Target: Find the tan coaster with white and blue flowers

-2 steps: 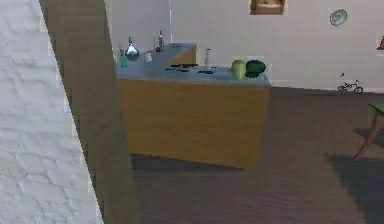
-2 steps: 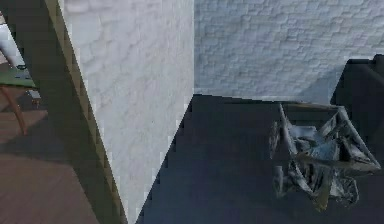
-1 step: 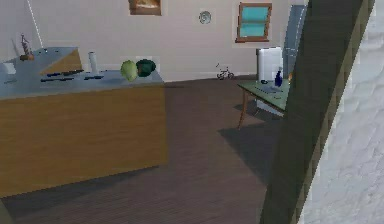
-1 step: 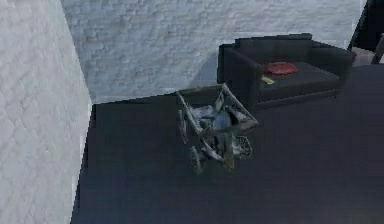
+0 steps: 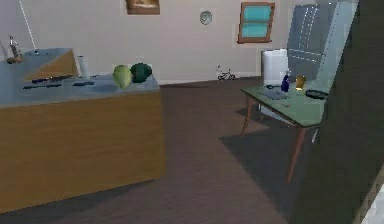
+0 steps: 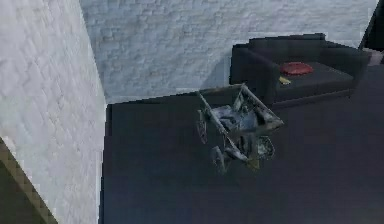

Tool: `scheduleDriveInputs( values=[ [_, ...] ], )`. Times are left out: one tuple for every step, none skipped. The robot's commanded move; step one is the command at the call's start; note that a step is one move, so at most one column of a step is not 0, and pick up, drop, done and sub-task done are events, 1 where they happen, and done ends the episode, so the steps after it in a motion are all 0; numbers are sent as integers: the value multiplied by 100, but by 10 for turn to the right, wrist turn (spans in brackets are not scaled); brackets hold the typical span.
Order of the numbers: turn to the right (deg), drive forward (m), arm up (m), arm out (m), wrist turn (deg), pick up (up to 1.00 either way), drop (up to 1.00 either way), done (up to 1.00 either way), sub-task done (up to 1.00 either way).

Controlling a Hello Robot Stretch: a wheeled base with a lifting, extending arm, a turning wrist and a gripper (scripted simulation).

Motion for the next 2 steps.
scheduleDriveInputs(
  values=[
    [-270, 0, 0, 0, 0, 0, 0, 0, 0],
    [0, 55, 0, 0, 0, 0, 0, 0, 0]
  ],
)
